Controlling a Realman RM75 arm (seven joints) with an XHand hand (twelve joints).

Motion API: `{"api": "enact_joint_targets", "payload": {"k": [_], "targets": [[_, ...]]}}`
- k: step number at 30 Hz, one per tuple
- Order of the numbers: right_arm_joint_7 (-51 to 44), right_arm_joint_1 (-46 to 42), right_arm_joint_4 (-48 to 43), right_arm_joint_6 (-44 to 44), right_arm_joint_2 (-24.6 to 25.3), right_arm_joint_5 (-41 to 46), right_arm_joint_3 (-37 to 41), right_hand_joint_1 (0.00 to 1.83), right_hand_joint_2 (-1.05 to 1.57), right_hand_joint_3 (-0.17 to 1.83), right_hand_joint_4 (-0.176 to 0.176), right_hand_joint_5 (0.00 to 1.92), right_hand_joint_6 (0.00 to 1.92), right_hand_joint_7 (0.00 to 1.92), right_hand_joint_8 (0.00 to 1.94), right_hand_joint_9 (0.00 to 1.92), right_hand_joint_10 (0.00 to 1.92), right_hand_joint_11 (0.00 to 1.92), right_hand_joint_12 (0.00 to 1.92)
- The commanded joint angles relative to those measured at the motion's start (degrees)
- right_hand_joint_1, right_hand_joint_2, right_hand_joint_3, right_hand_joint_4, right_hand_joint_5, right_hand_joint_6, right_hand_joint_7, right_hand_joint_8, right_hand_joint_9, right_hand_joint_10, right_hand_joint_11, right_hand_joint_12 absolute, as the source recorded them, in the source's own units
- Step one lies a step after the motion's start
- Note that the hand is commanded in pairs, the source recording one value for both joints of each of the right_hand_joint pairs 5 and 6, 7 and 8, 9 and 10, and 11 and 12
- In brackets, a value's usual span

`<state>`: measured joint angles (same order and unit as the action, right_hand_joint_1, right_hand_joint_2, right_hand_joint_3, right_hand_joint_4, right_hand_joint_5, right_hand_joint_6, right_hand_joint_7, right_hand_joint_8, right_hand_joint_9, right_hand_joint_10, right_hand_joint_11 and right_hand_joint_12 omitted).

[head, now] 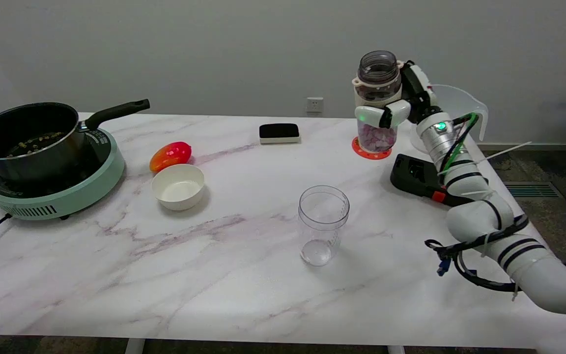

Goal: Pour the contents of the bottle into the measuring cup.

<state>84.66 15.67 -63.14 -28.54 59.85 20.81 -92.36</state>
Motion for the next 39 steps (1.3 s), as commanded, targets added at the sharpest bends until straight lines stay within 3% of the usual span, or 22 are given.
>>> {"api": "enact_joint_targets", "payload": {"k": [1,18,31,39], "targets": [[-2.7,-14.6,-24.9,13.7,-1.6,-8.9,17.5,1.46,1.57,1.12,0.000,1.92,1.92,1.92,1.92,1.85,1.85,1.58,1.58],[-2.4,-20.5,-43.7,27.1,0.2,-20.2,22.0,1.48,1.55,1.15,0.000,1.92,1.92,1.92,1.92,1.85,1.85,1.57,1.57],[-2.1,-20.6,-43.0,26.3,0.3,-20.8,17.5,1.52,1.51,1.21,0.000,1.92,1.92,1.92,1.92,1.85,1.85,1.57,1.57],[-1.5,-25.3,-43.1,22.5,0.9,-20.0,22.4,1.52,1.51,1.22,0.000,1.92,1.92,1.92,1.92,1.85,1.85,1.57,1.57]]}}
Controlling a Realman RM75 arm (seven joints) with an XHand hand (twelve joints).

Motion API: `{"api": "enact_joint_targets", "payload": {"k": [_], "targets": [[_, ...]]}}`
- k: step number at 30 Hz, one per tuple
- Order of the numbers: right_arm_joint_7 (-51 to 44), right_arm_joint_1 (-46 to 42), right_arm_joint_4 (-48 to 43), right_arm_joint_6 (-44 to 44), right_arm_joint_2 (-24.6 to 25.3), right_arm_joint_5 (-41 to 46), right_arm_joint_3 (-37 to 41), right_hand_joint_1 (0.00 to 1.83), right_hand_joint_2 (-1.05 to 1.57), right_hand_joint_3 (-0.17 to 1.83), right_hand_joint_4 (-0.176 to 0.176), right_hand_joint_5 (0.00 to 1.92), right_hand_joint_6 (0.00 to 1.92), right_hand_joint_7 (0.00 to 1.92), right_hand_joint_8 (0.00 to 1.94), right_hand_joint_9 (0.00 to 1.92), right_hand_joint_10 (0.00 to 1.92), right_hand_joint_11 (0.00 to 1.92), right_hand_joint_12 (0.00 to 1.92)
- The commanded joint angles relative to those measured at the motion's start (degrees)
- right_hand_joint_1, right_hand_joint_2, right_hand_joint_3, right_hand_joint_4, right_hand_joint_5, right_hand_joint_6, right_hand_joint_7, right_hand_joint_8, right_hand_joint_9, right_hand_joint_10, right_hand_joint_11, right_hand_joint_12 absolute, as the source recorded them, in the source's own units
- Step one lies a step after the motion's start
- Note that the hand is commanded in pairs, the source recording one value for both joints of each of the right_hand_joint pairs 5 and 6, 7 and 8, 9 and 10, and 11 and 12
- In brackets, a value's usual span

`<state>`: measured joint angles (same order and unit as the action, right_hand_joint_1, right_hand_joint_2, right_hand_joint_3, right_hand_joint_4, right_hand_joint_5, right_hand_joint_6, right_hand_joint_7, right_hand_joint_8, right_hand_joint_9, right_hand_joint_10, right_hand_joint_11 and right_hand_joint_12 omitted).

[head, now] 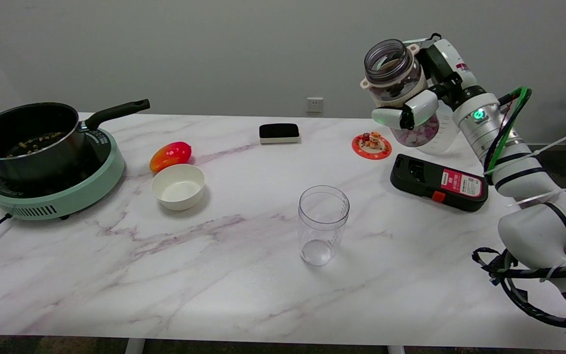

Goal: Pour the contents of the bottle into the measuring cup.

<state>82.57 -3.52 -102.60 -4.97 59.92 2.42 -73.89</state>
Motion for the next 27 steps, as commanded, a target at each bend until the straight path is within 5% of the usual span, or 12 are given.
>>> {"api": "enact_joint_targets", "payload": {"k": [1,14,27], "targets": [[1.1,-7.1,-3.7,-2.0,1.3,-1.6,4.5,1.52,1.51,1.22,0.000,1.92,1.92,1.92,1.92,1.85,1.85,1.57,1.57],[2.2,-11.3,1.3,-11.4,3.1,0.3,6.8,1.47,1.56,1.24,0.000,1.92,1.92,1.92,1.92,1.86,1.86,1.57,1.57],[1.7,-15.5,-3.1,-13.4,2.6,-0.2,11.1,1.46,1.56,1.24,0.000,1.92,1.92,1.92,1.92,1.86,1.86,1.57,1.57]]}}
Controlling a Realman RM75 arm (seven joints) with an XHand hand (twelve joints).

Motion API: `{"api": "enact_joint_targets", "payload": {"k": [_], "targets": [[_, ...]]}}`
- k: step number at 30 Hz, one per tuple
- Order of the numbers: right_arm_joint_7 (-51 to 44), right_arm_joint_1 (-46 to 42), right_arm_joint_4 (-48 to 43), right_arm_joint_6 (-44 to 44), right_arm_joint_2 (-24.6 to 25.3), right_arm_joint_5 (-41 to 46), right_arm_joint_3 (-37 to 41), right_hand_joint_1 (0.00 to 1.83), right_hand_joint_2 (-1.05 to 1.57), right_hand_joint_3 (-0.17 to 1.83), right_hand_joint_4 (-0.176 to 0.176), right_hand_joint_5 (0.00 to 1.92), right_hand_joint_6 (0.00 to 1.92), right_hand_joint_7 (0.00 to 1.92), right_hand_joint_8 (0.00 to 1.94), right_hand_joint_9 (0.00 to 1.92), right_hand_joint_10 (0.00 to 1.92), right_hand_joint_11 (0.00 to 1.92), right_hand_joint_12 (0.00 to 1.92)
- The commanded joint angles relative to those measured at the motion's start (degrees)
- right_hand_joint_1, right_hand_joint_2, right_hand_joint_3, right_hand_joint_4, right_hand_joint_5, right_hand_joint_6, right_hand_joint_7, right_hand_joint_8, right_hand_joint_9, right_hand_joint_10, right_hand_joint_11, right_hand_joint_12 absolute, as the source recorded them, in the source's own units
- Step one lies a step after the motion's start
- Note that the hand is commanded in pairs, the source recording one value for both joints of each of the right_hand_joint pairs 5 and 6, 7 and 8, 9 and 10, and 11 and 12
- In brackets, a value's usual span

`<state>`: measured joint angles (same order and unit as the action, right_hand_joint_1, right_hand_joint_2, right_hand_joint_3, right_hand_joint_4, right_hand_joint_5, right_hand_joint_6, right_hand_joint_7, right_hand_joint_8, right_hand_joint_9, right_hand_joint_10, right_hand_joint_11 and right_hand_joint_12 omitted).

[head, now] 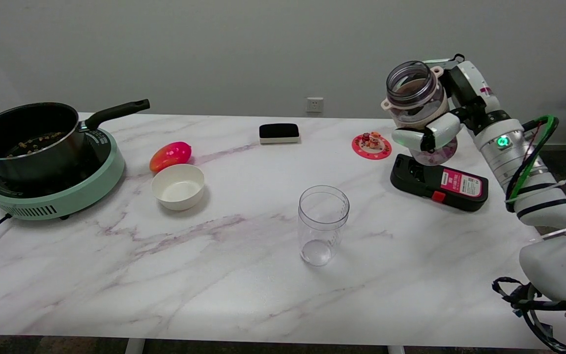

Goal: Pour the contents of the bottle into the measuring cup.

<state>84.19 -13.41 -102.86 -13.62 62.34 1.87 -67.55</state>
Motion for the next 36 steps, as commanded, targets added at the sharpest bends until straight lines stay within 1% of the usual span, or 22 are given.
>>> {"api": "enact_joint_targets", "payload": {"k": [1,7,13,19,21,30,32,36], "targets": [[0.1,-6.0,-3.4,-4.8,0.3,0.3,4.8,1.46,1.56,1.24,0.000,1.92,1.92,1.92,1.92,1.86,1.86,1.57,1.57],[-0.3,-6.6,-3.8,-7.0,0.7,0.3,2.7,1.46,1.56,1.25,0.000,1.92,1.92,1.92,1.92,1.86,1.86,1.58,1.58],[-3.7,-6.8,-3.7,-7.4,0.8,-0.6,-0.6,1.46,1.57,1.27,0.000,1.92,1.92,1.92,1.92,1.87,1.87,1.59,1.59],[-6.3,-6.9,-3.4,-7.8,0.8,-6.4,-2.9,1.45,1.57,1.27,0.000,1.92,1.92,1.92,1.92,1.87,1.87,1.59,1.59],[-6.3,-6.9,-3.4,-7.6,0.8,-11.2,-3.2,1.45,1.57,1.27,0.000,1.92,1.92,1.92,1.92,1.87,1.87,1.59,1.59],[-6.9,-7.7,-3.6,-9.5,1.3,-22.5,-1.2,1.45,1.57,1.22,0.000,1.92,1.92,1.92,1.92,1.85,1.85,1.57,1.57],[-7.2,-8.0,-3.7,-10.5,1.5,-24.3,-0.6,1.46,1.56,1.22,0.000,1.92,1.92,1.92,1.92,1.85,1.85,1.57,1.57],[-9.5,-8.9,-3.8,-12.1,2.1,-25.3,0.2,1.47,1.54,1.22,0.000,1.92,1.92,1.92,1.92,1.85,1.85,1.57,1.57]]}}
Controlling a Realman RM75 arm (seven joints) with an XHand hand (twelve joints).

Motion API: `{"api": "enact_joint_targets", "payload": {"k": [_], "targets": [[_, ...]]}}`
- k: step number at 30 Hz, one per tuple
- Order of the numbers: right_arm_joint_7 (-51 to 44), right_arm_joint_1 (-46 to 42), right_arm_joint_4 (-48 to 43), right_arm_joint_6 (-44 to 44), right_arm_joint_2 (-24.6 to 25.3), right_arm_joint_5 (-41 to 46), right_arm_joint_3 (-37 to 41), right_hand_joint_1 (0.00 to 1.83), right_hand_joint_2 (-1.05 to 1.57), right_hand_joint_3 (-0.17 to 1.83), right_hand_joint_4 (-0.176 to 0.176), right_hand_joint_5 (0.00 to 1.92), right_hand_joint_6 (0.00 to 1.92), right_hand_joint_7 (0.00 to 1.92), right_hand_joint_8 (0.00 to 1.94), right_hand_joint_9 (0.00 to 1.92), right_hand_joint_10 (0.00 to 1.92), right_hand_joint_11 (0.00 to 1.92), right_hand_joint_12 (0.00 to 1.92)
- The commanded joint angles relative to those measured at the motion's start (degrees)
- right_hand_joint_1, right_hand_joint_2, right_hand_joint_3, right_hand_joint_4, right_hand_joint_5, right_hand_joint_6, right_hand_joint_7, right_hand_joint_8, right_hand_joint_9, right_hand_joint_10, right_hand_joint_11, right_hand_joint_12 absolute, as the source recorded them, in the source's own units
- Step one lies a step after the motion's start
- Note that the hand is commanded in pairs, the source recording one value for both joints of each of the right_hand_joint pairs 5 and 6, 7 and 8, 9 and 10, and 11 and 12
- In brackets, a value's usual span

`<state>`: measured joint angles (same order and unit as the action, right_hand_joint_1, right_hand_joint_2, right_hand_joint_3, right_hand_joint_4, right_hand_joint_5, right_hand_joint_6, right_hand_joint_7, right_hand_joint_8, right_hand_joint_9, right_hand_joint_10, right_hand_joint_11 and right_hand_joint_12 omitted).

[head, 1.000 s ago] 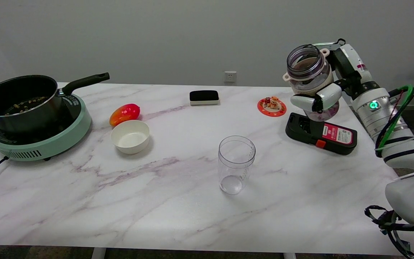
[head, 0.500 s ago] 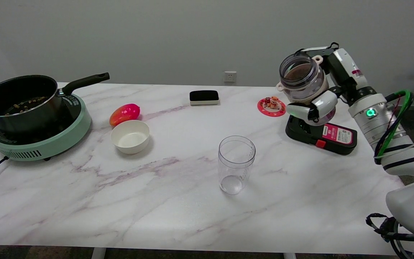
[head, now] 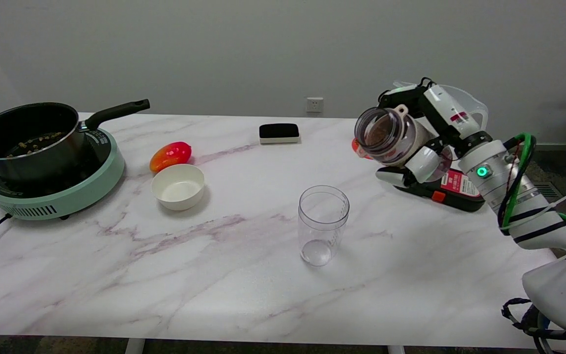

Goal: Pour the contents of the bottle into the measuring cup.

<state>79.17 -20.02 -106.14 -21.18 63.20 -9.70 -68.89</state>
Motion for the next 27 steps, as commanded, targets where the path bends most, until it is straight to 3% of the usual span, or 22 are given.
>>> {"api": "enact_joint_targets", "payload": {"k": [1,12,27], "targets": [[-5.3,-2.5,-0.5,-4.9,1.5,-13.8,1.7,1.48,1.54,1.22,0.000,1.92,1.92,1.92,1.92,1.85,1.85,1.57,1.57],[-9.2,-1.7,-0.5,-6.0,1.2,-13.5,2.8,1.50,1.52,1.24,0.000,1.92,1.92,1.92,1.92,1.84,1.84,1.56,1.56],[-11.1,2.2,-0.8,-5.6,-1.1,-19.4,0.9,1.54,1.46,1.25,0.000,1.92,1.92,1.92,1.92,1.83,1.83,1.55,1.55]]}}
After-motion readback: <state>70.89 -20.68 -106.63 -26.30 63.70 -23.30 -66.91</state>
